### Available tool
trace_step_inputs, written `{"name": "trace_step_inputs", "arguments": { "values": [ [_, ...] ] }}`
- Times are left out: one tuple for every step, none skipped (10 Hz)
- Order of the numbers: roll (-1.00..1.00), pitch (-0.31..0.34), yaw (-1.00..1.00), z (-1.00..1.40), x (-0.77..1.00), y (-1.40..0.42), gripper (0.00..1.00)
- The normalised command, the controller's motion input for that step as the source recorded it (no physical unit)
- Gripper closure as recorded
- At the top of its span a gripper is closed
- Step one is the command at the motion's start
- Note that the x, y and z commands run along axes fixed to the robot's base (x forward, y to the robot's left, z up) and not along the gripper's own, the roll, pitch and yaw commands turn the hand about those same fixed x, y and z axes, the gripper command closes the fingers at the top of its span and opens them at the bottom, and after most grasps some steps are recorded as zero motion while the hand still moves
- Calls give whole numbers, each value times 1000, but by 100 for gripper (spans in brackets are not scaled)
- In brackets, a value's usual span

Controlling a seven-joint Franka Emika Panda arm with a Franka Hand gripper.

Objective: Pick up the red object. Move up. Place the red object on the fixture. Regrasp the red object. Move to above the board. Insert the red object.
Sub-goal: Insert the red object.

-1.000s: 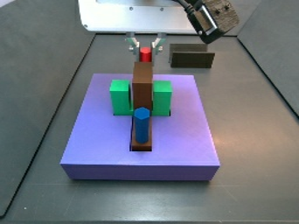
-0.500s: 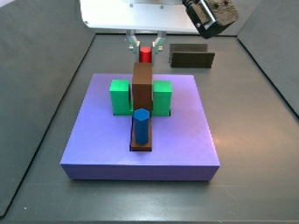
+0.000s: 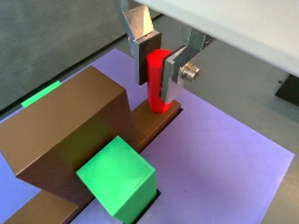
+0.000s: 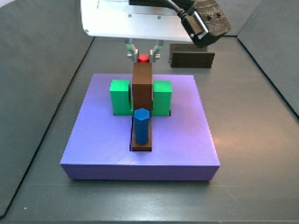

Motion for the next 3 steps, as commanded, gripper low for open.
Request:
{"name": "trace_step_inputs", "arguments": {
  "values": [
    [76,33,-31,-534,203,-49,100],
    [4,36,-34,-306,149,0,100],
    [0,0,0,0,0,0,100]
  ]
}}
